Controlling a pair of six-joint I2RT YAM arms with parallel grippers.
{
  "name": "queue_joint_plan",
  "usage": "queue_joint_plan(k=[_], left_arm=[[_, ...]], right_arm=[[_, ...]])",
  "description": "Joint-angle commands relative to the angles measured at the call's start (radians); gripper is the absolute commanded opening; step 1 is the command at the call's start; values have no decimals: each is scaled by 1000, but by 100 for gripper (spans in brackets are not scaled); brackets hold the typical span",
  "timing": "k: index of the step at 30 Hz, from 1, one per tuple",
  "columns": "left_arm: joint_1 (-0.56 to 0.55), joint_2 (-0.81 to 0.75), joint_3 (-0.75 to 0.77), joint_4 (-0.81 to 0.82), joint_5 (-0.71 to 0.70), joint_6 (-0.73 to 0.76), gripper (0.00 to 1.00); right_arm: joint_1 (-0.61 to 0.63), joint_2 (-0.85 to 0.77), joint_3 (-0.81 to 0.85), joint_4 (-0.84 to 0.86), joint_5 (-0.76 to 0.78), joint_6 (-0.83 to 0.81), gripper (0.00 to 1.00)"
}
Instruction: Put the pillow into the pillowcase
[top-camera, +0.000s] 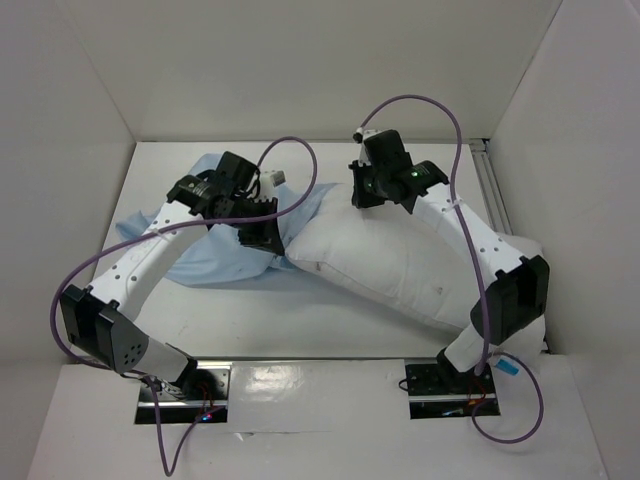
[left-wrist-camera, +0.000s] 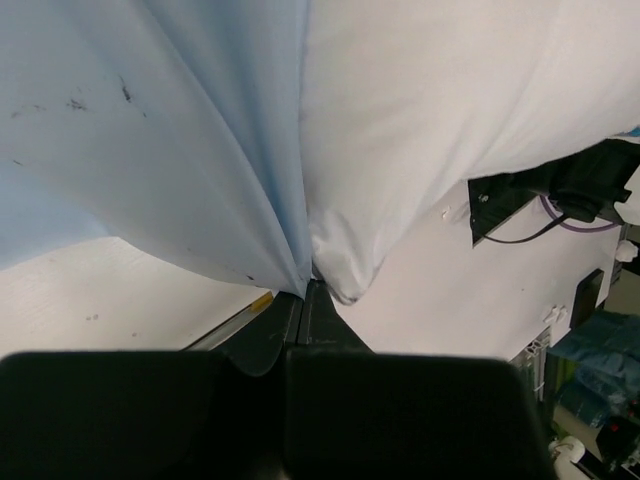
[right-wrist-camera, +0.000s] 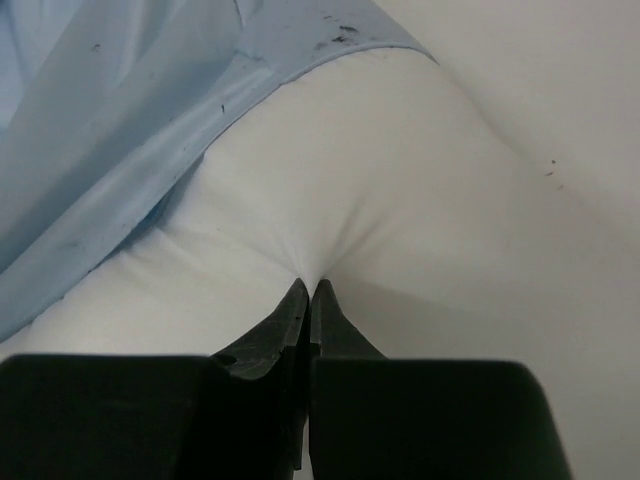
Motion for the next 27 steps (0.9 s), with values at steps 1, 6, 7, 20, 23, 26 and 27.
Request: queue_joint_plan(k=[1,6,7,20,23,26,27], left_arm=[[-6,-22,46,-66,22,43,0],[-6,-33,66,-77,43,52,0],[-6,-33,77,-77,43,52,0],[-6,9,186,-86,137,81,0],[-6,19,198,-86,137,81,0],[-6,29,198,-86,115,81,0],[-6,29,189,-86,102,81,0]], right_arm=[[-33,21,96,140,-21,42,0],[-91,72,96,140,-53,108,0],[-91,72,84,150,-53,120,0],[73,175,-30,172,73,151,0],[87,152,-41,172,90,151,0],[61,104,-41,152,117,151,0],[23,80,-29,152,117,151,0]])
